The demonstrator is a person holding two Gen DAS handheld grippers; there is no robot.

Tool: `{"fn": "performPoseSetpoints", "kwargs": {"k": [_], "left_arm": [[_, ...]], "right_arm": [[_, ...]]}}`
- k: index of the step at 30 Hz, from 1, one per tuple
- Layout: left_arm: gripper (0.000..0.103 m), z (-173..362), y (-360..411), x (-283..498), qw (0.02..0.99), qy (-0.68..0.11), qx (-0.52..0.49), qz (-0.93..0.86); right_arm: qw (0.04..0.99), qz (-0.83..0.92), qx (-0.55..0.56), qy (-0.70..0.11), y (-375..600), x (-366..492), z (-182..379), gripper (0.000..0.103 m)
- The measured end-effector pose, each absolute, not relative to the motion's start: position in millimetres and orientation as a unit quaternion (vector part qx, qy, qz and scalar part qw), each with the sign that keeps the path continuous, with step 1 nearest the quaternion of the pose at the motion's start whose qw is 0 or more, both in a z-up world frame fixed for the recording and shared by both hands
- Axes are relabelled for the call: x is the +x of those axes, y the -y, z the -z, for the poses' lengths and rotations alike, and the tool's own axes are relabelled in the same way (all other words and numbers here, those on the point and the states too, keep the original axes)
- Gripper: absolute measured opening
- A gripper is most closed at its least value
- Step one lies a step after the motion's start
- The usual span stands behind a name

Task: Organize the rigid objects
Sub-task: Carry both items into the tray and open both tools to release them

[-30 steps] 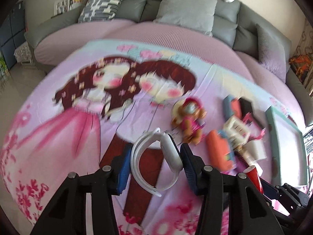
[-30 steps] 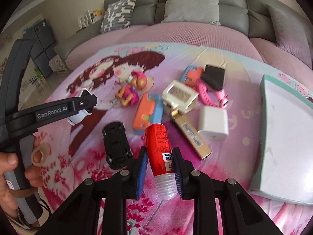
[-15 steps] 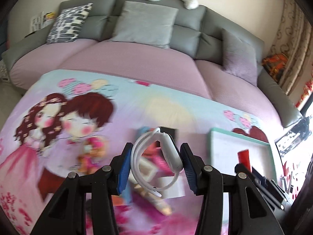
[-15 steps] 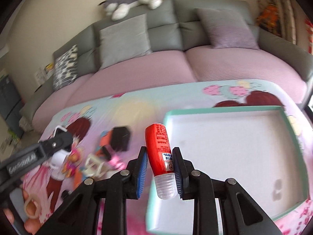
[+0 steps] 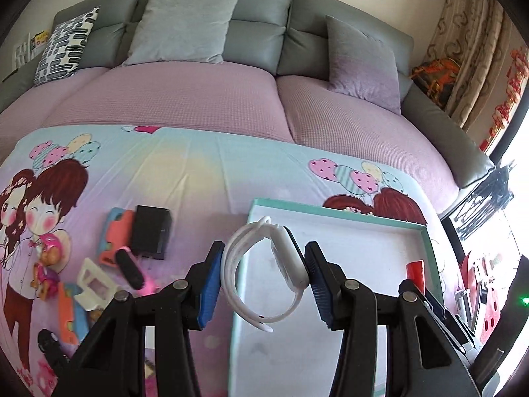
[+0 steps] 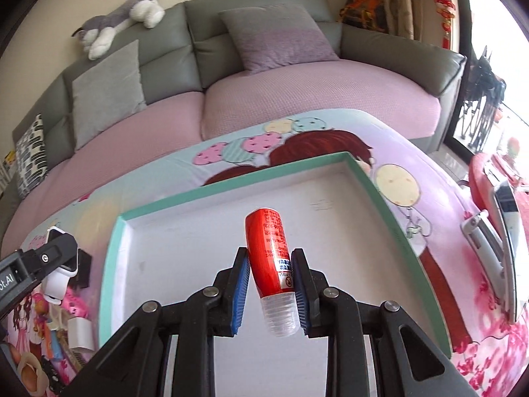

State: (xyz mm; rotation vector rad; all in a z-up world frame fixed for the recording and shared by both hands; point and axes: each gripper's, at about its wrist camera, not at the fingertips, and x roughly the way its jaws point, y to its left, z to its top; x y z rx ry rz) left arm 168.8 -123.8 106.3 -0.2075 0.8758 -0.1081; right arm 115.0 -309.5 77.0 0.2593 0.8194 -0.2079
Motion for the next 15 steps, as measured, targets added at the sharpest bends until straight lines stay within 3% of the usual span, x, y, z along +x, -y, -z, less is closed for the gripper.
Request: {"fn": "performPoseSetpoints", "kwargs": {"k": [15], "left_arm": [[0.051, -67.4, 165.2, 171.7, 0.889, -0.448, -0.059, 0.07]], "right_arm": [[0.887, 0.112, 0.128, -0.43, 320.1, 124.8, -59.4, 0.028]]}}
